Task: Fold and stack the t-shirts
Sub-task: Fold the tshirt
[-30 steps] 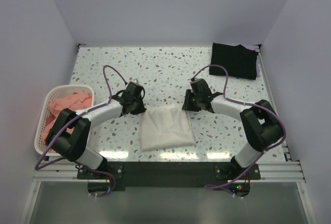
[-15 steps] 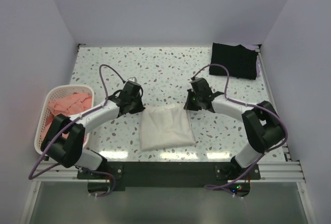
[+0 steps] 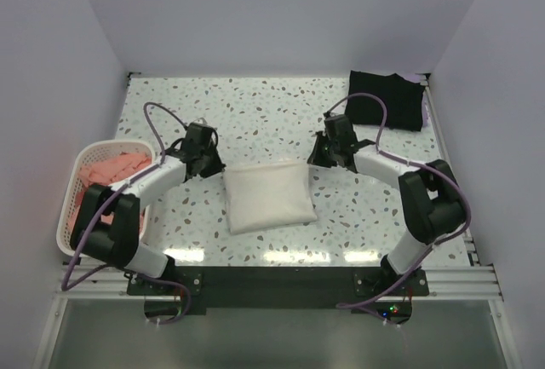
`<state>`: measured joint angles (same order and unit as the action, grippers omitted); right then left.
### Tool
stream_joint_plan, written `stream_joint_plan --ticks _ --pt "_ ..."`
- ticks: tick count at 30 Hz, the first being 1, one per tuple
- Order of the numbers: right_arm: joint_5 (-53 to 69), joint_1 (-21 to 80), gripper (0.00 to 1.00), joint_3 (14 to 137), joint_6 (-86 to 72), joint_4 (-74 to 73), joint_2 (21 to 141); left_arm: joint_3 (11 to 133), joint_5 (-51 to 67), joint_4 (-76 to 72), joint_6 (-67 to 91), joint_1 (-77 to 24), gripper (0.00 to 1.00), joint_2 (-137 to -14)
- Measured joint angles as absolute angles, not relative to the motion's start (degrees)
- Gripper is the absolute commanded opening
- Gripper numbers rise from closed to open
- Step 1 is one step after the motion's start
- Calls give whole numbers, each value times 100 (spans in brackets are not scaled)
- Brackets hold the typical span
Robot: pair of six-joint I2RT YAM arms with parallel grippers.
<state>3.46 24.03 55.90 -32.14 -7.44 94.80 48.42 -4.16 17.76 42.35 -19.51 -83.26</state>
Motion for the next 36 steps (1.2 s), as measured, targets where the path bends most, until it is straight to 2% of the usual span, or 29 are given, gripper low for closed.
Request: stream_joint_plan --ticks 3,4,5,6,7,9,10,11,15,18,21,22,24,29,36 --pt "462 2381 1 5798 -3216 -657 9878 4923 -250 1675 4252 -1743 0 -8761" --pt "489 2381 8 5892 -3214 -657 9994 4969 -209 1671 4261 -1695 5 -8875" --pt "517 2375 16 5994 -3214 -657 10099 5024 -183 1675 4263 -1660 16 -8967" --pt "517 2368 36 6112 -3188 -670 10186 5096 -169 1684 4246 -1632 25 -9037" --pt "506 2353 44 6200 -3192 -679 10237 5186 -187 1706 4228 -1605 40 -9089" --pt "484 2285 60 6488 -3105 -821 10326 5374 -215 1741 4219 -1535 53 -9107" --pt "460 2268 63 6584 -3061 -873 10328 5459 -233 1756 4226 -1516 58 -9094" --pt "427 2244 64 6696 -3002 -939 10324 5566 -255 1769 4217 -1496 58 -9074" --pt "355 2211 64 6840 -2886 -1076 10169 5778 -364 1861 4069 -1533 49 -8726" --pt "401 2211 63 6654 -2891 -1186 9843 5846 -454 1986 3946 -1951 26 -8370" --pt "469 2211 61 6377 -2921 -1232 9441 5892 -467 1997 3955 -2808 6 -8200" --pt "510 2211 61 6285 -2941 -1238 9330 5883 -423 1990 3979 -3087 4 -8191" --pt "567 2211 61 6121 -2965 -1238 9164 5756 -239 1852 4012 -3586 0 -8189" --pt "794 2126 60 5817 -3046 -1197 9078 5177 73 1581 4252 -4274 0 -8307" --pt "1063 1850 59 5476 -3168 -1094 9078 4185 532 709 4646 -4493 0 -8903"
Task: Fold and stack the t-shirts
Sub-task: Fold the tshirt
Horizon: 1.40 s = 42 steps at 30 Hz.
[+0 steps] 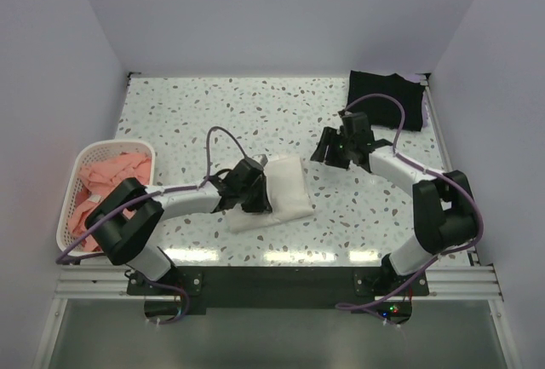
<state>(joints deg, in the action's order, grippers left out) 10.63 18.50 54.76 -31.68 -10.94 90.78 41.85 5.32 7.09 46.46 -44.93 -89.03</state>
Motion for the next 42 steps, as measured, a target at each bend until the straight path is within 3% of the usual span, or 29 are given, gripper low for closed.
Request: stream_joint_plan --ticks 16,23,30,38,42 --pt "1177 1837 59 5389 -3210 -1046 9072 4372 620 779 4534 -4591 0 -8350" --pt "1177 1837 59 5387 -3251 -996 9072 4449 851 379 4532 -4709 0 -8833" --pt "1308 1837 68 5273 -3258 -797 9076 4480 1111 -292 4598 -4788 0 -9564" --pt "1492 1887 91 4930 -3127 -563 9087 4464 1129 -410 4635 -4814 0 -9588" --pt "1509 2134 90 4766 -3033 -499 9201 4464 1131 -403 4635 -4814 0 -9588"
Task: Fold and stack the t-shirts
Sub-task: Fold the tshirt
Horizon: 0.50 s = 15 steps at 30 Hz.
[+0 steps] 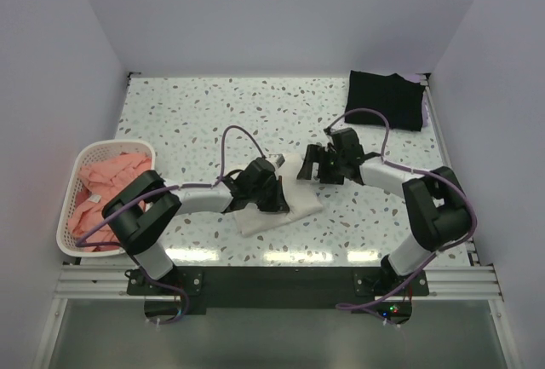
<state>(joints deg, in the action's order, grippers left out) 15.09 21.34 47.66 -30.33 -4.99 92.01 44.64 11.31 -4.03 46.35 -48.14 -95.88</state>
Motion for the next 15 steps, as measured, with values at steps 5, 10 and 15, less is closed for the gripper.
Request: stream_joint_plan --ticks 5,10,15 --pt "1441 2659 86 4751 -2993 -296 9362 4462 1127 -318 4626 -4814 0 -9533" --pt "1315 2840 77 4768 -3006 -174 9448 4355 1114 -113 4584 -4781 0 -9325" --pt "1087 3035 67 4838 -3039 -102 9559 4259 1122 80 4541 -4663 0 -9181"
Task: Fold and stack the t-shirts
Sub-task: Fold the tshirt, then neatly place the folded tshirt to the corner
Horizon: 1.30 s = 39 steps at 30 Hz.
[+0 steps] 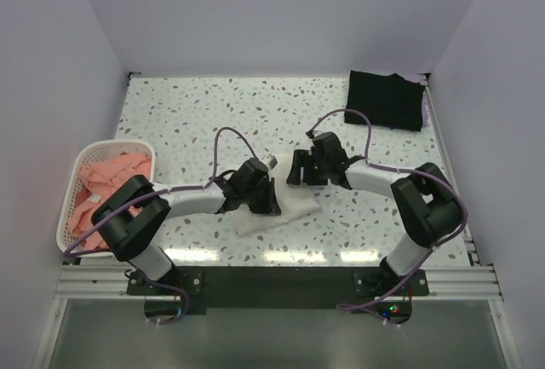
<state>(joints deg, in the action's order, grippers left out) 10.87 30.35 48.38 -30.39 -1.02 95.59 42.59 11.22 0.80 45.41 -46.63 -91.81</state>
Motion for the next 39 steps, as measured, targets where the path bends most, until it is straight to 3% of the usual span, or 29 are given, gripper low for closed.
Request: stream_joint_plan --ticks 4,8,9,10,22,32,39 --pt "851 3256 52 4888 -3050 -45 9662 4250 1140 145 4523 -4593 0 -9159" --pt "626 3420 23 4925 -3070 -67 9754 4250 1186 185 4510 -4541 0 -9150" --pt "589 3433 7 4932 -3074 -75 9773 4252 1201 222 4486 -4515 0 -9135" --pt "543 3452 1 4958 -3087 -115 9793 4254 1205 268 4466 -4480 0 -9111" --pt "-755 3516 0 6224 -2834 -1693 10274 5524 768 2152 3450 -3398 0 -8134" --pt "-2115 2689 0 8792 -2112 -2947 11760 5826 113 2952 2497 -3144 0 -7793" --pt "-3140 2390 0 11249 -1437 -3621 13023 5588 -336 2971 2220 -3085 0 -7651"
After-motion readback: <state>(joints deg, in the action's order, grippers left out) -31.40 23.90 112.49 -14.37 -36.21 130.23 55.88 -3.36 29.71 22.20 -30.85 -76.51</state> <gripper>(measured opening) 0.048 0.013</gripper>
